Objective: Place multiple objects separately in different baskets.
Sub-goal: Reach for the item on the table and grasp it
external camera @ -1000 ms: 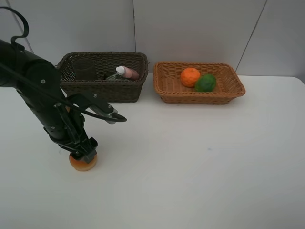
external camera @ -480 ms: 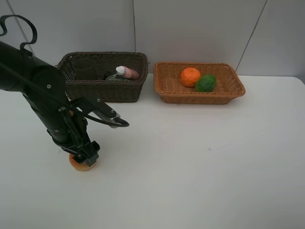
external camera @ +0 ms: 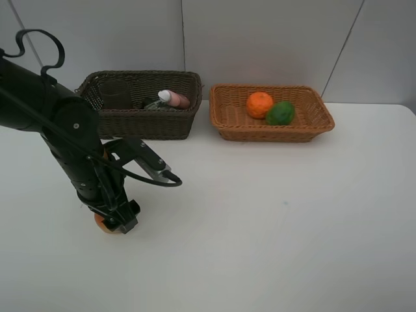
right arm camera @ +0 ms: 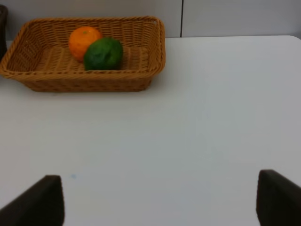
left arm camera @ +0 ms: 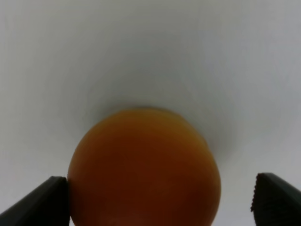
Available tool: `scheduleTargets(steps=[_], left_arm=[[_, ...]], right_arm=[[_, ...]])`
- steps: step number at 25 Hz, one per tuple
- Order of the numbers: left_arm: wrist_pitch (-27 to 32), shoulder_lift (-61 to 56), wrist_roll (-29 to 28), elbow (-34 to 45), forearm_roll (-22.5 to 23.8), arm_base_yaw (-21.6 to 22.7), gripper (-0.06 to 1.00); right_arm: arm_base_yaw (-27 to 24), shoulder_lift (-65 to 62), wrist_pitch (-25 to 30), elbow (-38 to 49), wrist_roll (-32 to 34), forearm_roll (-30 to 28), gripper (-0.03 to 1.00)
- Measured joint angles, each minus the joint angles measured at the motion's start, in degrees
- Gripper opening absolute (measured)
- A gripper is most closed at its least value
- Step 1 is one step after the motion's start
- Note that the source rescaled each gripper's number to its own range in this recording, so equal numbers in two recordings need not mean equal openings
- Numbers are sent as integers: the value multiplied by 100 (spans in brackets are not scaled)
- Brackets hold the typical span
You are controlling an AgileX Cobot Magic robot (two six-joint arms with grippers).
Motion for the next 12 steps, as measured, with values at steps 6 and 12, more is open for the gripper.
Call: scheduleTargets(steps=[6, 12], left_arm=[[-99, 270, -6, -5, 95, 26, 100], [-125, 421, -12, 38, 42, 26, 100]], right_arm=[[0, 0, 0, 0, 0, 0, 63], [0, 0, 0, 0, 0, 0, 63]])
